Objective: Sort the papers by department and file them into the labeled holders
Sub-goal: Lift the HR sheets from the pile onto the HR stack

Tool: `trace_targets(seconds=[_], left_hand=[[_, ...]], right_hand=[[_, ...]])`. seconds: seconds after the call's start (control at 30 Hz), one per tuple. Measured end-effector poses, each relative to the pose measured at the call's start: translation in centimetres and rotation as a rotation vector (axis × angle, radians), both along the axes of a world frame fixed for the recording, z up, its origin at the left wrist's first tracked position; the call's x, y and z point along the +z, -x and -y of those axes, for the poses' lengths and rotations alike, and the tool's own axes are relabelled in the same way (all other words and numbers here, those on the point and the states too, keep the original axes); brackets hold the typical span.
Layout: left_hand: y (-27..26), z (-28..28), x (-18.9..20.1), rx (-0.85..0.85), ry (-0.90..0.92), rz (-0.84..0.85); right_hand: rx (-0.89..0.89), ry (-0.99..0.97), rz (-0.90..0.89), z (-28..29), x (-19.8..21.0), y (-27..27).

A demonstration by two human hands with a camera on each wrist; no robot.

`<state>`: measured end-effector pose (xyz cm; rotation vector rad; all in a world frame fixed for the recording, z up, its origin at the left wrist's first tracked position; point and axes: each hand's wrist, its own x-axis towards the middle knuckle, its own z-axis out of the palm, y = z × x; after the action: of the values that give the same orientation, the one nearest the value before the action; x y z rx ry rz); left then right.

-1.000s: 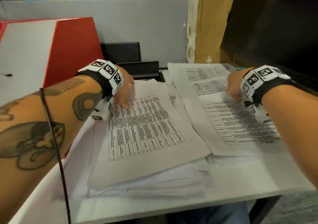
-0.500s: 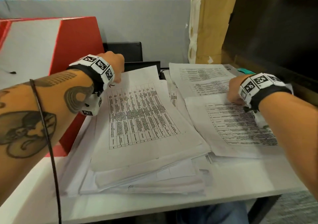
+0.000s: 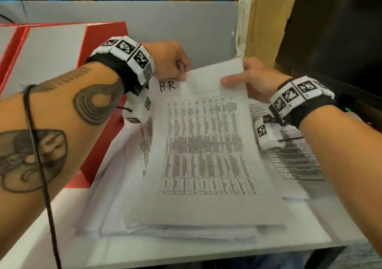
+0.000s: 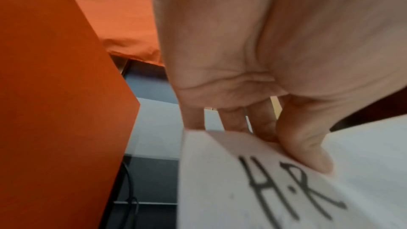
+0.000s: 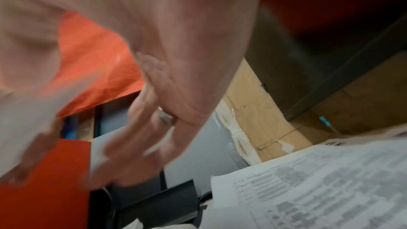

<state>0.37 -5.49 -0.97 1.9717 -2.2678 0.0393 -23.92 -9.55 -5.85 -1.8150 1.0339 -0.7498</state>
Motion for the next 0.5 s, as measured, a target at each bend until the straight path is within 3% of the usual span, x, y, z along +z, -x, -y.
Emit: trace_targets(seconds=[0.13,0.2,0.3,0.37,0.5], left_hand=[[-1.6,0.7,-1.1,0.071,0.014,-0.228],[-2.9,1.1,-2.5,0.191,-0.197,-0.073],[-4.1,1.4,-4.8,0.32,-0.539,0.37],[-4.6,1.9,-5.8,0.341,-0.547,0.382],[-3.9,2.0,-5.4,0.337,-0.375,0.312]], right_hand=[[-0.135,0.259,-0.362,0.1,0.0,-0.2],[-0.205,0.214,-0.502,1.3,-0.7,0.8],[-0.252,0.155,-0.458,2.6,-1.4,1.4],[-0.259,0.14,-0.364,3.0,-1.5,1.3],[-0.225,0.117,-0.321,3.5,-1.6,1.2]])
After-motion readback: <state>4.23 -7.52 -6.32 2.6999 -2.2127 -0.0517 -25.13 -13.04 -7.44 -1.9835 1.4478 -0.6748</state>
